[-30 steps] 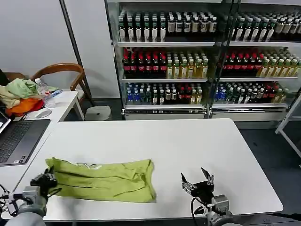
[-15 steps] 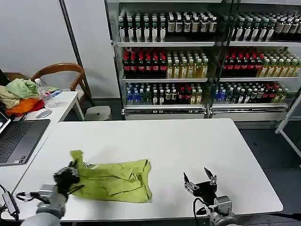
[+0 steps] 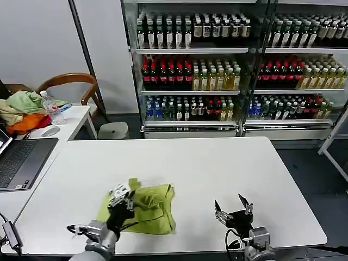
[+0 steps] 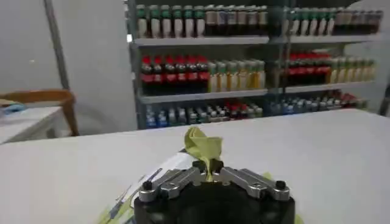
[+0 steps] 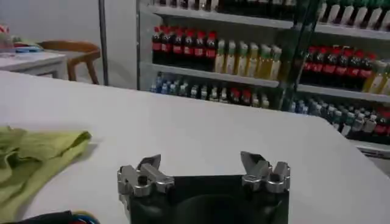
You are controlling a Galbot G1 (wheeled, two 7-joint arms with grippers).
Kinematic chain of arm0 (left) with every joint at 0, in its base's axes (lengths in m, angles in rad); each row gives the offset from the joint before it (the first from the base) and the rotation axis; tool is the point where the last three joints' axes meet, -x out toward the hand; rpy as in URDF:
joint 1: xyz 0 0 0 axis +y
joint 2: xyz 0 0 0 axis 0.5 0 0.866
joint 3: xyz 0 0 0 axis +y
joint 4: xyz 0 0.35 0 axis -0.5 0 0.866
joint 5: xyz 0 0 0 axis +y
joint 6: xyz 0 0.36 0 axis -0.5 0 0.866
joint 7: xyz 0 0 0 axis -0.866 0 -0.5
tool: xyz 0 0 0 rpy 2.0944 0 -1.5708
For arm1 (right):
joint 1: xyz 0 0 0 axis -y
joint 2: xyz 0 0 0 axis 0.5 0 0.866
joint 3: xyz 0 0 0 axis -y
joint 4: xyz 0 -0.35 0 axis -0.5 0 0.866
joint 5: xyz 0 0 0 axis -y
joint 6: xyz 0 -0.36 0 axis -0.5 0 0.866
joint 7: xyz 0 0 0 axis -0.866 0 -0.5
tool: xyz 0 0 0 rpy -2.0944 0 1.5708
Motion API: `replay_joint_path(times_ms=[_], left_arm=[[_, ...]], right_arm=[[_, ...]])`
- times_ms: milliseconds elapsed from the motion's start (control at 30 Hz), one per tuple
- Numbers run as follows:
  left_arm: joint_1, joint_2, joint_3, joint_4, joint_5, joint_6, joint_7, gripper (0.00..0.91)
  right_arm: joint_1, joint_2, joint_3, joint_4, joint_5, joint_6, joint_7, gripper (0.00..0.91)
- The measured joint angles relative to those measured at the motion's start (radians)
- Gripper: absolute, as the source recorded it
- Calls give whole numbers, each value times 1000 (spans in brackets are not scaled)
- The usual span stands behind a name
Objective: Fold and organize the clothes.
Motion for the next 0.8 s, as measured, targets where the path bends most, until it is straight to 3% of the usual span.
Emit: replay_joint_path(times_ms=[267,300,333,800], left_arm=[[-50,-28,77,55,24,-19,15,50],[-56,-31,84,61,27,-21,15,282],[-61,-34,90,67,30,-23,16,907],[-96,-66,155,118,44,-101,32,907]], right_arm=[[-2,1,5,-1,-3,1,0,907],[-3,2,5,-1,-3,1,0,907],[-3,2,5,-1,-4,1,0,907],[1,9,2,1,-9,0,-3,907]])
